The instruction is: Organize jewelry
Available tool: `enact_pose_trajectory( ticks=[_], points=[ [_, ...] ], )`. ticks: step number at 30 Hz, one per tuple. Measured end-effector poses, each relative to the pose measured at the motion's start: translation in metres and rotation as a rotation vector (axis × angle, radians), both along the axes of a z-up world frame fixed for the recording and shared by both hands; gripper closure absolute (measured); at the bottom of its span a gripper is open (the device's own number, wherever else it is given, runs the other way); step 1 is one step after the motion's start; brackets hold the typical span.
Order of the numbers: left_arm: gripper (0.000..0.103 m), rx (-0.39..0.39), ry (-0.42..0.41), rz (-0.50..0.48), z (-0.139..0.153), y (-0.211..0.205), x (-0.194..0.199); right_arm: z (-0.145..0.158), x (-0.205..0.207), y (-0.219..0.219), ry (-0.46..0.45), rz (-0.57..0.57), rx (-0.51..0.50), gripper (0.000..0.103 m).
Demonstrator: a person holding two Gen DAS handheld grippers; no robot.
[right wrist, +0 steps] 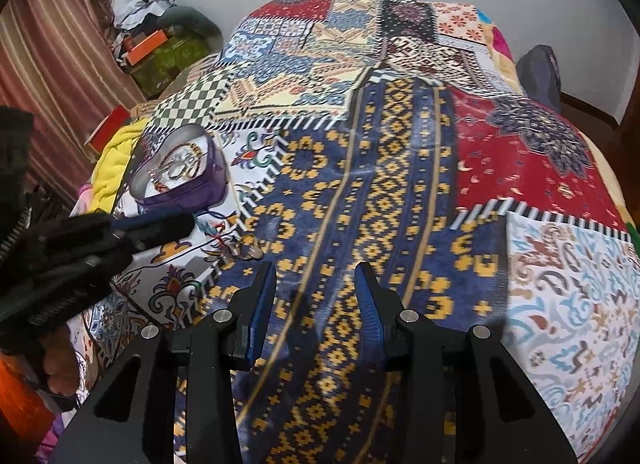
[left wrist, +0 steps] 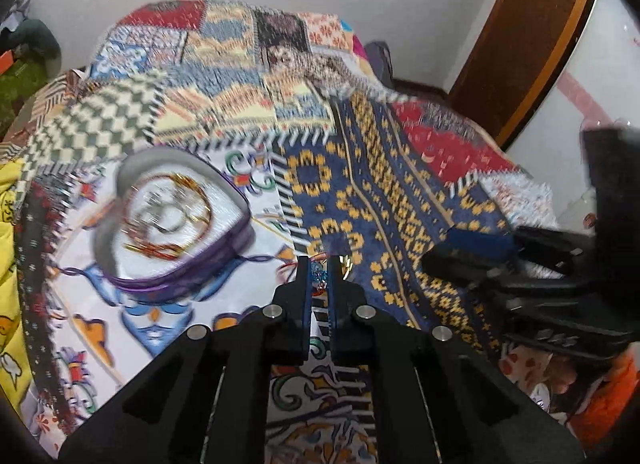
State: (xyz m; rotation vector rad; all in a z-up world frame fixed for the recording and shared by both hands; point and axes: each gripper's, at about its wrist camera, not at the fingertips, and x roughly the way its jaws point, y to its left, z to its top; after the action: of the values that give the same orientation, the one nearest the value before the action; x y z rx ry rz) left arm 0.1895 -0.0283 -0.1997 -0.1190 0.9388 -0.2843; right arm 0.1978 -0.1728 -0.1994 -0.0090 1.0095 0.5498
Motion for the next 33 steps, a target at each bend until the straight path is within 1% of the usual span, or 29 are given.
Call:
enact_pose_trajectory(
  ticks=[3,6,15,18,20,21,22,25,26,27,30,33],
  points=[
    [0.098,-0.014,-0.027,0.011,0.012,0.008,-0.004,-0.001,0.000,0.012,0.004,0.028,-0.001,0.066],
    [0.098,0.006,-0.049,0.032,0.018,0.015,-0.010,-0.002,-0.001,0.023,0.004,0.057,-0.003,0.066],
    [0.098,-0.006,-0.046,0.105,0.015,0.041,-0.020,-0.017,0.008,0.054,0.018,0.141,-0.054,0.066],
    [0.098,-0.013,-0.050,0.121,0.016,0.048,-0.022,-0.021,0.008,0.061,0.005,0.153,-0.081,0.067],
    [0.098,-0.018,-0.053,0.127,0.016,0.051,-0.023,-0.022,0.007,0.063,-0.014,0.153,-0.100,0.072],
    [0.098,-0.022,-0.055,0.128,0.017,0.052,-0.023,-0.022,0.007,0.064,-0.022,0.152,-0.108,0.079],
    [0.098,-0.023,-0.057,0.129,0.017,0.053,-0.023,-0.022,0.006,0.064,-0.032,0.146,-0.119,0.082],
    [0.098,-0.029,-0.063,0.129,0.019,0.052,-0.024,-0.021,0.007,0.061,-0.029,0.139,-0.113,0.085],
    [0.098,-0.031,-0.065,0.128,0.020,0.052,-0.024,-0.020,0.007,0.060,-0.025,0.134,-0.107,0.088],
    [0.098,-0.032,-0.069,0.127,0.021,0.052,-0.024,-0.019,0.008,0.058,-0.020,0.132,-0.099,0.094],
    [0.098,-0.030,-0.081,0.127,0.026,0.052,-0.025,-0.015,0.010,0.055,0.002,0.120,-0.061,0.094],
    [0.098,-0.026,-0.100,0.133,0.034,0.054,-0.027,-0.008,0.010,0.054,-0.017,0.112,-0.050,0.094]
  ],
)
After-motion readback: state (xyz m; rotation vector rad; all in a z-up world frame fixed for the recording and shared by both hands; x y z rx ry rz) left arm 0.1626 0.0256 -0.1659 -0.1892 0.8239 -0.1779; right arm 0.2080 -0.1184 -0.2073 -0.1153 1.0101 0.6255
